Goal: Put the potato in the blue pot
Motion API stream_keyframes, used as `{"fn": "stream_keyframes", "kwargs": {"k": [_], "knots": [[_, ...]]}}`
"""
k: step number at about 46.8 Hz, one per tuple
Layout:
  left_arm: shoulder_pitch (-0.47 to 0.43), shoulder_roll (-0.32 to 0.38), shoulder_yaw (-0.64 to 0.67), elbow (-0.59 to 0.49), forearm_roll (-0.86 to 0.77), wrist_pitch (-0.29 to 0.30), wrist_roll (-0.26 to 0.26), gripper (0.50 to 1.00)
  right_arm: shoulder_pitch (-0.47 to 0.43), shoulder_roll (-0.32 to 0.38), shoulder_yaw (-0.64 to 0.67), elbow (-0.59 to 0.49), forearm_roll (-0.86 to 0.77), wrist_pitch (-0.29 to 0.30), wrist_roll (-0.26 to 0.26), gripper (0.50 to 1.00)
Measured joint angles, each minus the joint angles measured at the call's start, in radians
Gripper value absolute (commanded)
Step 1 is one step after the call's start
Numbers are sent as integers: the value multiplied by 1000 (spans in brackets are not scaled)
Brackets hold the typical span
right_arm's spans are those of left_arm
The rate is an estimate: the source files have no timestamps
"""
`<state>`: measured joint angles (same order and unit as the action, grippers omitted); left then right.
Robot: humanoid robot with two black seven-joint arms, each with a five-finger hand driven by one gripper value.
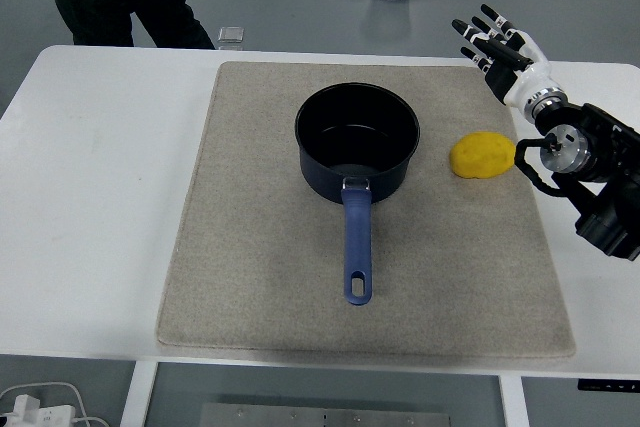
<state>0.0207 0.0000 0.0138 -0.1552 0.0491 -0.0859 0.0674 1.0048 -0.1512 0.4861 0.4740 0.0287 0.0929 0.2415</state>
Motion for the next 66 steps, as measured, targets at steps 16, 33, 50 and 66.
{"fn": "stream_keyframes", "kwargs": {"k": [16,33,50,66], "knots": [[-1,0,0,-1,0,0,0,996,-3,-121,-115,10,-363,158,72,956],[-1,0,0,-1,0,0,0,996,-17,-270,-350,29,-534,292,272,956],[-1,0,1,-1,0,0,0,996,-45,-368,-437,67,-729,296,370,956],[-1,0,0,-1,0,0,0,996,-59,-364,-448,99,-748,214,370,952]]}}
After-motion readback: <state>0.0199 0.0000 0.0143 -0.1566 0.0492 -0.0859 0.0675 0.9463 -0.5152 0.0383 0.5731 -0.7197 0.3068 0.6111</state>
